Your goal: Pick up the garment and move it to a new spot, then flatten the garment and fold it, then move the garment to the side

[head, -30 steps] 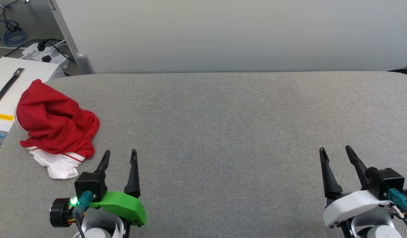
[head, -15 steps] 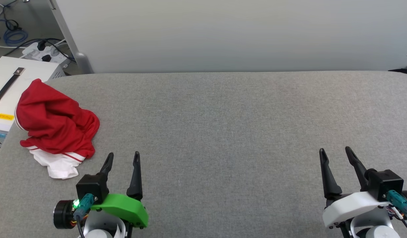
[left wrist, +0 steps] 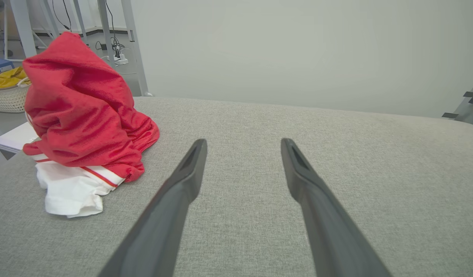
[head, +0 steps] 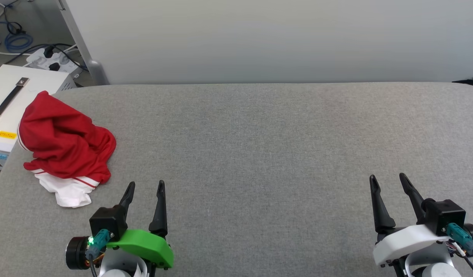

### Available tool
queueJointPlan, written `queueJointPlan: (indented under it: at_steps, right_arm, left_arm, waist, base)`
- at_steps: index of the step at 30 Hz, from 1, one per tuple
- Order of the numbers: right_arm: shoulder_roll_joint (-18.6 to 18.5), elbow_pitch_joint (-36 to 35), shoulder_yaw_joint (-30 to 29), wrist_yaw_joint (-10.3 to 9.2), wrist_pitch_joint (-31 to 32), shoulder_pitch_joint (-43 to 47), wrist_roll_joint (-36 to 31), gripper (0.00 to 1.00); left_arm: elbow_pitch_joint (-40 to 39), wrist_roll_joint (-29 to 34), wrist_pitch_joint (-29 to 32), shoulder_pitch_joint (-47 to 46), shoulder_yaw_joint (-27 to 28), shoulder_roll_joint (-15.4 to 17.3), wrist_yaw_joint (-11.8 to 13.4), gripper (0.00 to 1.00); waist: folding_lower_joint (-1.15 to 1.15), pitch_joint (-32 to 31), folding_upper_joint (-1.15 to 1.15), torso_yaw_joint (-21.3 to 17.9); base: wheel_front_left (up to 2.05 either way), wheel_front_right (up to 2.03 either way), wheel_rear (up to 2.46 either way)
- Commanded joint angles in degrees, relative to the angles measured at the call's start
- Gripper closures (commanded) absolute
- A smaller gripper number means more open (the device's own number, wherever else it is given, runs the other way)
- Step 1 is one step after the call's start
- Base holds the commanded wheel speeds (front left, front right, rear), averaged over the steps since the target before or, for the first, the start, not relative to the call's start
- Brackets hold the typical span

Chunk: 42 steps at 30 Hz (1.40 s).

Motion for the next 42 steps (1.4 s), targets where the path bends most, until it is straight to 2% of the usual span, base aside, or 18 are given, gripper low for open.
queueJointPlan:
  at_steps: [1,13,19,29,42]
  right_arm:
    - [-0.1,0.3,0.0,-0.02,-0.6,-1.2,0.6,0.0]
    - [-0.1,1.2,0.0,-0.03,-2.0,-1.5,1.1,0.0]
    - [-0.1,1.4,1.0,-0.03,-2.7,-1.3,1.0,0.0]
    - [-0.1,2.1,3.4,-0.04,-3.9,-1.1,1.2,0.0]
    - [-0.1,2.9,6.5,-0.04,-5.4,-1.0,2.6,0.0]
  left_arm:
    - [0.3,-0.7,-0.6,-0.2,-0.1,-0.2,-0.3,0.0]
    - [1.5,-2.1,-2.0,-0.5,-0.3,-0.2,-0.9,0.0]
    - [2.1,-2.6,-2.7,-0.6,-0.3,-0.3,-1.0,0.0]
    - [3.3,-3.1,-3.9,-0.3,0.0,-0.3,-1.3,0.0]
    - [4.2,-3.9,-5.5,-0.1,0.6,-0.3,-1.7,0.0]
  waist:
    - [0.0,0.1,0.0,0.0]
    - [0.0,0.4,0.0,0.7]
    - [0.0,0.0,0.0,2.4]
    - [0.0,-0.7,0.0,8.1]
    - [-0.01,-0.7,0.0,18.3]
  base:
    - [0.0,0.0,0.0]
    - [0.0,0.0,0.0]
    - [0.0,0.0,0.0]
    - [0.0,0.0,0.0]
    - [0.0,0.0,0.0]
